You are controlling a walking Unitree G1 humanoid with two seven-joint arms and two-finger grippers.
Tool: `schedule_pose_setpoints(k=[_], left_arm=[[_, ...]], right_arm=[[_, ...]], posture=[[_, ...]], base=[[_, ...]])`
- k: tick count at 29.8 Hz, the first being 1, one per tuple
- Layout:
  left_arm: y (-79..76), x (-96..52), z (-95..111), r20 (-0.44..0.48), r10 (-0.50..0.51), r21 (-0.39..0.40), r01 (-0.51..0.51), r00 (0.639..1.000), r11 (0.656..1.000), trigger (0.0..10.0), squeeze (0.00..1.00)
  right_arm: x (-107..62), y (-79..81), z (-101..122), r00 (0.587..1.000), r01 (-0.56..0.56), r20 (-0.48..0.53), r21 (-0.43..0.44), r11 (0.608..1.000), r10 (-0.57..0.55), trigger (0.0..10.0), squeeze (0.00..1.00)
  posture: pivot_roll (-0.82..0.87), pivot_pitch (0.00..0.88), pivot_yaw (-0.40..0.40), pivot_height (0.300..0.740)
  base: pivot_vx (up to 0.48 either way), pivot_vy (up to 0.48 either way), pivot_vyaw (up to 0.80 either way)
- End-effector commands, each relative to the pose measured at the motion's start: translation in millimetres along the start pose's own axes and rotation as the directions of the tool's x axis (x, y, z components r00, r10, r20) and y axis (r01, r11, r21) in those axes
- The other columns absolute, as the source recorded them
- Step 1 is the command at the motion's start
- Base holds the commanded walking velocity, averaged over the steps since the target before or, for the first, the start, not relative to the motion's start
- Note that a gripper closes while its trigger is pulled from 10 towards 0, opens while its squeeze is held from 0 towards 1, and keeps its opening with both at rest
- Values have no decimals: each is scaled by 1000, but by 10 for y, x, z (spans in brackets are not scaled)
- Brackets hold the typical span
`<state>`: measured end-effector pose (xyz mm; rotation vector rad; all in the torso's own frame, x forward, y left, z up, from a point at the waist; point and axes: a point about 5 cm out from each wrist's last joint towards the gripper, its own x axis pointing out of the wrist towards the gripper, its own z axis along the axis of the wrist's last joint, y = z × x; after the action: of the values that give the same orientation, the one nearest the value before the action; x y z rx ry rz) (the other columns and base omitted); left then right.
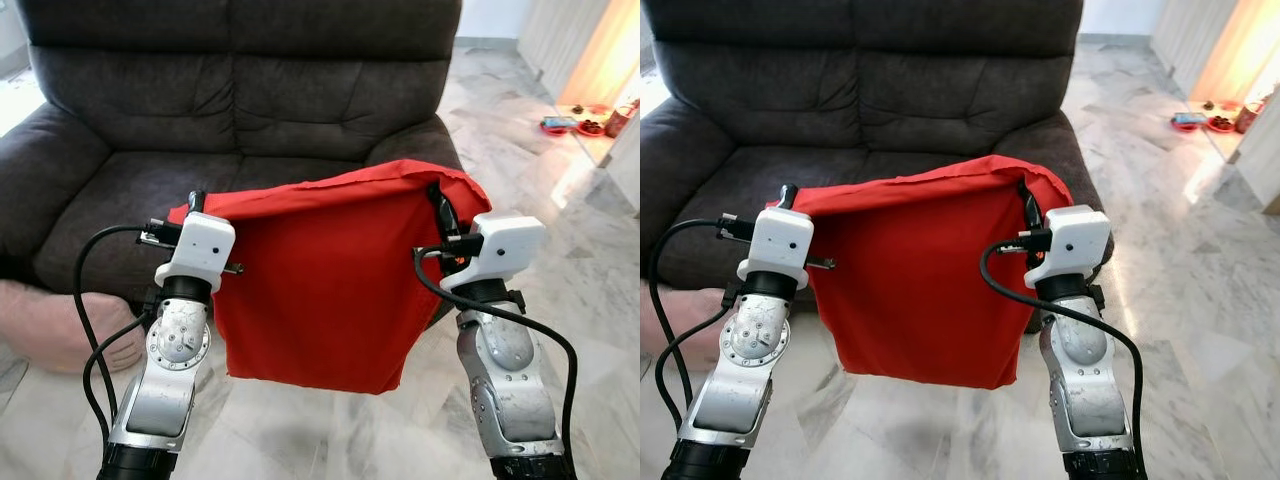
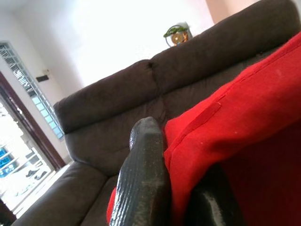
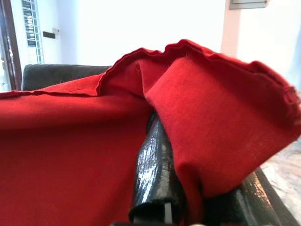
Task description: Move the pillow to the sofa from floor
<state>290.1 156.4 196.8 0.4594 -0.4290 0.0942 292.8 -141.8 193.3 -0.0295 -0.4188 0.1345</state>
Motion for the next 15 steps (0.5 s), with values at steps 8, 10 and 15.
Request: schedule_pose_setpoints(k=[8,10,15], left_arm=[[185,73,163,73,110,-6,-109,991,994,10000,0],[185,74,163,74,109,-5,-109,991,994,10000,0],[188,78,166,75,113,-5,-113,991,994,10000,0]], right_arm=[[63,-66,274,992,40,118,17,999,-42,10000,0],[64,-64,275,992,37,118,19,999,-39,10000,0],[73,-54,290,992,33,120,27,999,-35,10000,0]], posture=[[-12,59,-17,740],[-12,59,-17,740],[-13,60,-19,740]], base=[[327,0,0],[328,0,0],[332,0,0]])
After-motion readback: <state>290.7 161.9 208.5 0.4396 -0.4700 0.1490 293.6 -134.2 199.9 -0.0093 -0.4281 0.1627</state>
